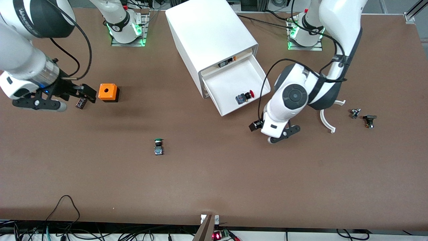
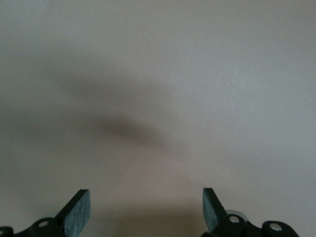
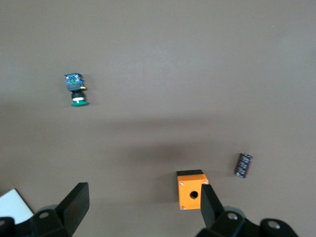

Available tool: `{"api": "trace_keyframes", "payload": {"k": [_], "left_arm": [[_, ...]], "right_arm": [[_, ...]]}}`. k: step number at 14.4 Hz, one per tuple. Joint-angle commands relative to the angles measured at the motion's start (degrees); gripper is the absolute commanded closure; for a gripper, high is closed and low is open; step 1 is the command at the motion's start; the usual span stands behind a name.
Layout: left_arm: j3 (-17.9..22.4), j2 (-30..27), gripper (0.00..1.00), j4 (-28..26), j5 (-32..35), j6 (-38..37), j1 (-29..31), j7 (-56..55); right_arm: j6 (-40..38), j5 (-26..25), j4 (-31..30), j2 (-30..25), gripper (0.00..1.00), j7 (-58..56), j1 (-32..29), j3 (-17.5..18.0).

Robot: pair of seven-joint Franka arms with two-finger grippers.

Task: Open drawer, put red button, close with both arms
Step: 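Push the drawer shut into the cabinet with the left gripper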

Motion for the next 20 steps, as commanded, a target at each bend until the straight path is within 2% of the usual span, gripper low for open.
{"api": "trace_keyframes", "payload": {"k": [1,4,6,8,9,14,20], "left_arm": [[0.5,-2.55,0.0,-4.34,0.09,2.13,-2.17,-3.68],[0.33,-4.56,0.0,-7.59,0.09,2.13,-3.93,-4.22],[-0.81,-4.84,0.0,-8.56,0.09,2.13,-4.72,-4.3],[-2.48,-4.83,0.0,-8.65,0.09,1.96,-4.64,-4.39],[-3.1,-4.92,0.0,-9.0,0.01,1.78,-4.64,-4.39],[-6.0,-5.8,0.0,-11.29,0.01,1.78,-4.46,-4.39],[-10.21,-6.94,0.0,-13.31,-2.71,1.69,-3.93,-4.48]], "right_arm": [[1.27,2.66,-3.28,-3.91,0.0,-4.55,-0.34,-2.27],[0.82,2.85,-3.19,-5.32,0.0,-4.56,4.13,-7.97],[-0.23,3.98,-3.1,-5.76,0.0,-4.21,4.58,-9.12],[-1.46,6.01,-3.02,-6.73,0.0,-3.77,8.86,-13.59],[-1.64,5.92,-2.76,-6.73,0.0,-4.64,9.41,-14.22],[-4.53,4.61,2.86,-4.1,0.0,-4.48,11.52,-13.88],[-4.8,4.25,4.62,-3.22,0.0,-4.03,12.14,-13.79]]}}
